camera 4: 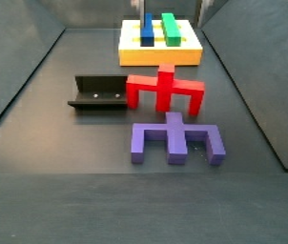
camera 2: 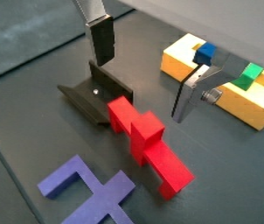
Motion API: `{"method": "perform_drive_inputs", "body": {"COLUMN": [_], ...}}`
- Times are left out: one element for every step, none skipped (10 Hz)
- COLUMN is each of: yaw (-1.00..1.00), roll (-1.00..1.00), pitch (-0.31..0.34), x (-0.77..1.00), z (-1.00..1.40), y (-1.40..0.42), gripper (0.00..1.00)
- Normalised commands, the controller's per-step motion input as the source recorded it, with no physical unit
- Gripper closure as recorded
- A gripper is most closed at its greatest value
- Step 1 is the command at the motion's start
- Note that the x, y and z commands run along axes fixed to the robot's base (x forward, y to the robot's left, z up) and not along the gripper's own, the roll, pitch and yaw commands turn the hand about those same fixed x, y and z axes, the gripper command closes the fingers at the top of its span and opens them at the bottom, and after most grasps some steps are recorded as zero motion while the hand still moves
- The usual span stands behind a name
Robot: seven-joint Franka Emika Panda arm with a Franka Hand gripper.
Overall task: Pick up the purple object. Move up. Place the purple object on the fixture. Regrasp the purple object. Move to above the board. Insert the purple object.
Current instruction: Pick up the purple object.
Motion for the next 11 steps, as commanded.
{"method": "perform_drive_inputs", "body": {"yaw": [0.0,-0.03,-0.1,-0.12,-0.2,-0.21,-0.21,-0.27,-0.24,-0.2,-0.11], "roll": [0.0,0.0,-0.04,-0.1,-0.04,0.0,0.0,0.0,0.0,0.0,-0.02], "pitch": [0.0,0.0,-0.01,-0.039,-0.041,-0.051,-0.07,-0.107,-0.11,-0.121,-0.149], "x": [0.0,-0.09,-0.16,-0.03,0.04,0.13,0.16,0.14,0.13,0.13,0.1], "z": [0.0,-0.13,-0.43,-0.76,-0.97,-1.0,-0.99,-0.94,-0.95,-0.93,-0.9], "y": [0.02,0.35,0.75,0.79,0.53,0.33,0.22,0.05,0.03,0.04,0.03], "gripper": [0.0,0.0,0.0,0.0,0.0,0.0,0.0,0.0,0.0,0.0,0.0]}}
